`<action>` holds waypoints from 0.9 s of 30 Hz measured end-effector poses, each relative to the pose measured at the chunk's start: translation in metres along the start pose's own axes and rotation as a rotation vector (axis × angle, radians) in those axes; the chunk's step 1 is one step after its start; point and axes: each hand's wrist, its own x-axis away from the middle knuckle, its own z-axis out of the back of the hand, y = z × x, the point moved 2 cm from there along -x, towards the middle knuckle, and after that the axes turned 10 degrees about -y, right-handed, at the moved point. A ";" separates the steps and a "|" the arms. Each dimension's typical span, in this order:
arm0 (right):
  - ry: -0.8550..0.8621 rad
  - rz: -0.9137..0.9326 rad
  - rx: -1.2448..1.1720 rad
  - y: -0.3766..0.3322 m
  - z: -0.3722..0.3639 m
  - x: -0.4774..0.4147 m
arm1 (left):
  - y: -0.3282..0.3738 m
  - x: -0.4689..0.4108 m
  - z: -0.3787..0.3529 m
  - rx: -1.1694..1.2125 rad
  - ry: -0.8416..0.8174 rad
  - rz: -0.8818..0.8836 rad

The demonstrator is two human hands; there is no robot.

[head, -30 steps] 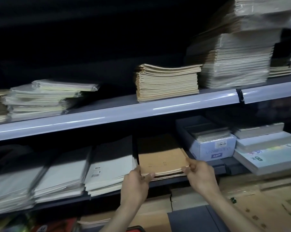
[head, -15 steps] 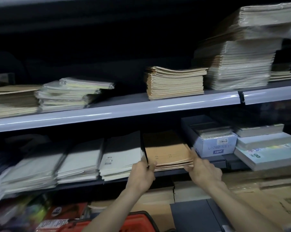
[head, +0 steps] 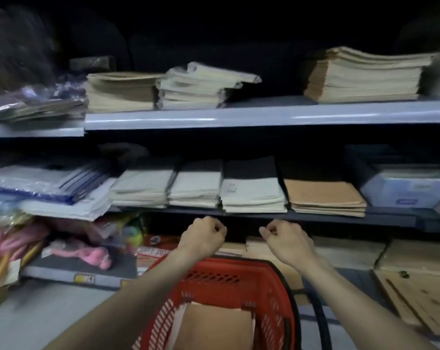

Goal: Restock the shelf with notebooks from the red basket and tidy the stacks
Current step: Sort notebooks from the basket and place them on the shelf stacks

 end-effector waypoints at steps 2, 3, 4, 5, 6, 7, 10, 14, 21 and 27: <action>-0.124 -0.042 -0.044 -0.001 -0.032 -0.007 | -0.041 0.000 -0.007 -0.024 -0.091 0.059; -0.178 -0.064 -0.083 0.001 -0.048 -0.012 | -0.061 -0.001 -0.011 -0.033 -0.155 0.093; -0.221 -0.096 -0.126 0.004 -0.067 -0.016 | -0.079 -0.001 -0.014 -0.028 -0.219 0.130; -0.267 -0.144 -0.155 0.009 -0.088 -0.022 | -0.099 -0.002 -0.019 0.010 -0.278 0.178; -0.320 -0.191 -0.162 0.016 -0.113 -0.029 | -0.118 -0.004 -0.024 0.092 -0.337 0.245; -0.386 -0.236 -0.165 0.024 -0.141 -0.035 | -0.140 -0.006 -0.032 0.218 -0.421 0.312; -0.531 -0.428 -0.181 0.054 -0.219 -0.040 | -0.196 -0.017 -0.072 0.588 -0.623 0.470; -0.604 -0.555 -0.181 0.077 -0.279 -0.021 | -0.261 -0.026 -0.136 0.597 -0.654 0.635; -0.574 -0.744 -0.403 0.109 -0.344 -0.017 | -0.369 -0.048 -0.257 0.462 -0.743 0.651; -0.547 -0.810 -0.476 0.113 -0.354 -0.017 | -0.354 -0.051 -0.262 0.484 -0.684 0.717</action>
